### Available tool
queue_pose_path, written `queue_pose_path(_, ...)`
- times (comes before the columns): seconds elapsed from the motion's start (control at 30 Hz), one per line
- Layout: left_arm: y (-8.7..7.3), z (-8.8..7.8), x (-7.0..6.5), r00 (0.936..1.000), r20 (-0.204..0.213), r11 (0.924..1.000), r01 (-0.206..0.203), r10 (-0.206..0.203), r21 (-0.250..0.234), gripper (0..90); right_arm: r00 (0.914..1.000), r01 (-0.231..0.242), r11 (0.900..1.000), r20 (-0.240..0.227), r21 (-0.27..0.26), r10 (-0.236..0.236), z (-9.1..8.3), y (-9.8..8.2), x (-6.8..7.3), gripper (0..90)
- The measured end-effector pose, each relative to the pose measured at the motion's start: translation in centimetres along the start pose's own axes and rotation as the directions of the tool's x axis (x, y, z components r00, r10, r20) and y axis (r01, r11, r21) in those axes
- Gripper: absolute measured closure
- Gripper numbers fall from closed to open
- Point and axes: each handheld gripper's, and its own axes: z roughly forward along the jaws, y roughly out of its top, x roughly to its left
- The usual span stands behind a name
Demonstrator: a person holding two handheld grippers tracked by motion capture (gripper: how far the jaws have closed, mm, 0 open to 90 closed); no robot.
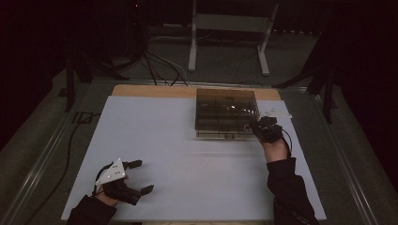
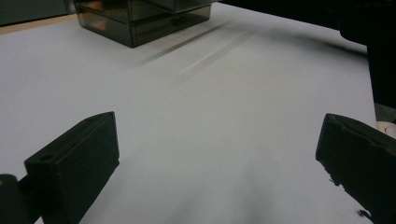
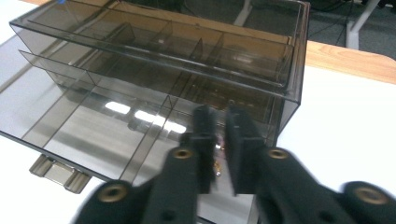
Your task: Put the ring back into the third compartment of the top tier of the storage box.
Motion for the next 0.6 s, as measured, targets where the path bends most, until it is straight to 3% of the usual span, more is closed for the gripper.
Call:
queue_pose_path(0.37, 0.0, 0.0, 0.0, 1.0000, 0.000, 1.0000, 0.000, 0.000, 0.000, 0.6, 0.9998, 0.000, 0.998, -0.019, -0.069, -0.001, -1.3, 0.8, 0.7, 42.6)
queue_pose_path(0.6, 0.0, 0.0, 0.0, 1.0000, 0.000, 1.0000, 0.000, 0.000, -0.001, 0.6, 0.9966, 0.012, 0.996, -0.080, -0.090, -0.019, -1.9, 1.3, 1.3, 27.0)
